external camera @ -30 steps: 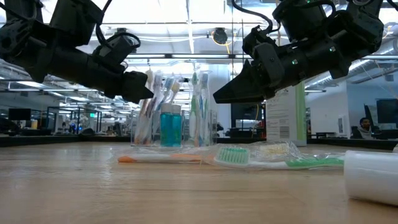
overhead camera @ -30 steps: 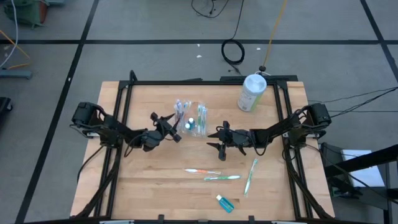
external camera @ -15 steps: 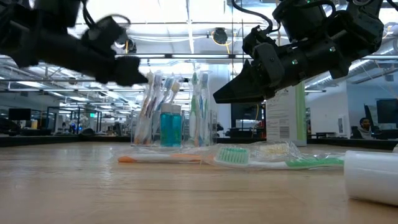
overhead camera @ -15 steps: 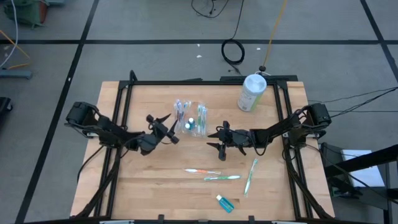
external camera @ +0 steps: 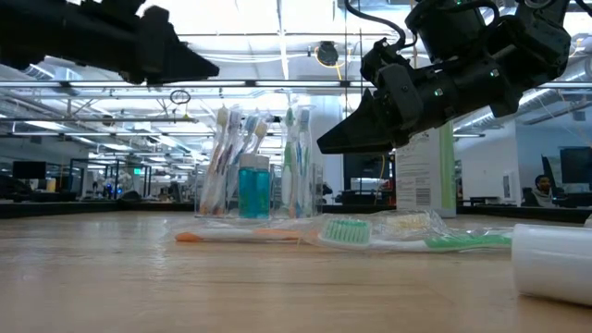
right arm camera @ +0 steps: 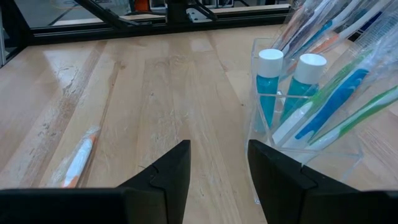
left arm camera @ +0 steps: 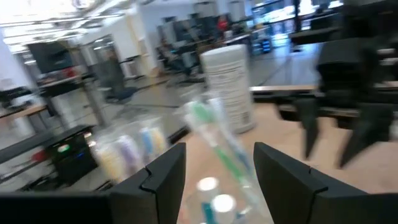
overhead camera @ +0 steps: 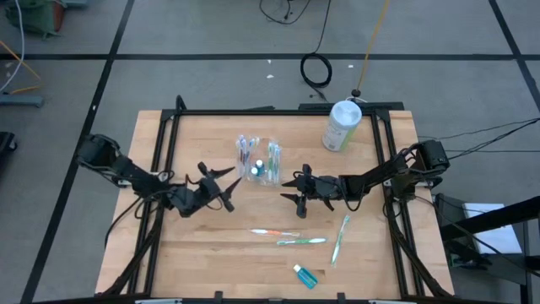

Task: Pick & Place toothbrushing station
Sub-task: Put the orange toothbrush into the transparent organizer

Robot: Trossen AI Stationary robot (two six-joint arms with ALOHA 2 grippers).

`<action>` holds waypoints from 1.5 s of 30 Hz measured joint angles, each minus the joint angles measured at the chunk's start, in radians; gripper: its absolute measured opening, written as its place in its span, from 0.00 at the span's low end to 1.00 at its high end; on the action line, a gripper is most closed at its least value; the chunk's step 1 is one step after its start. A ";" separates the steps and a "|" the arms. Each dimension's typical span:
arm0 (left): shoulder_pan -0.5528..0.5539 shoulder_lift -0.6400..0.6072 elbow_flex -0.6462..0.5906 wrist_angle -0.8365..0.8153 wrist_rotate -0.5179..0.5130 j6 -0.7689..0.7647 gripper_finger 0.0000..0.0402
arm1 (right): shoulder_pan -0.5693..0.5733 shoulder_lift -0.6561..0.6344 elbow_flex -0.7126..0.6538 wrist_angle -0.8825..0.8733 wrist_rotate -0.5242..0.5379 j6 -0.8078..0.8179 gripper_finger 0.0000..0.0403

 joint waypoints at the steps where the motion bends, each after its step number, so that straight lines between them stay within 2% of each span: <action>1: -0.003 0.000 0.000 0.000 0.026 0.000 0.48 | 0.000 0.000 0.000 0.000 0.000 0.000 0.39; 6: -0.002 0.000 0.000 0.001 0.190 0.001 0.48 | 0.000 0.000 0.000 0.000 0.000 0.000 0.39; 10: -0.002 0.000 0.000 0.001 0.254 0.000 0.48 | 0.000 0.000 0.000 0.000 0.000 0.000 0.39; 28: 0.001 0.000 0.000 0.002 0.255 -0.007 0.48 | 0.002 0.000 0.000 0.000 -0.006 0.005 0.39; 35: 0.001 0.000 0.000 0.002 0.255 -0.007 0.48 | 0.008 0.000 0.000 0.000 -0.154 0.079 0.39; 39: 0.003 0.000 0.000 0.002 0.255 -0.007 0.48 | 0.052 0.000 0.000 0.000 -0.263 0.074 0.39; 43: 0.015 0.000 0.000 0.002 0.255 -0.011 0.48 | 0.133 0.000 0.000 0.000 -0.255 0.035 0.39; 45: 0.021 0.000 0.000 0.002 0.255 -0.024 0.48 | 0.182 0.002 0.000 0.001 -0.217 0.027 0.39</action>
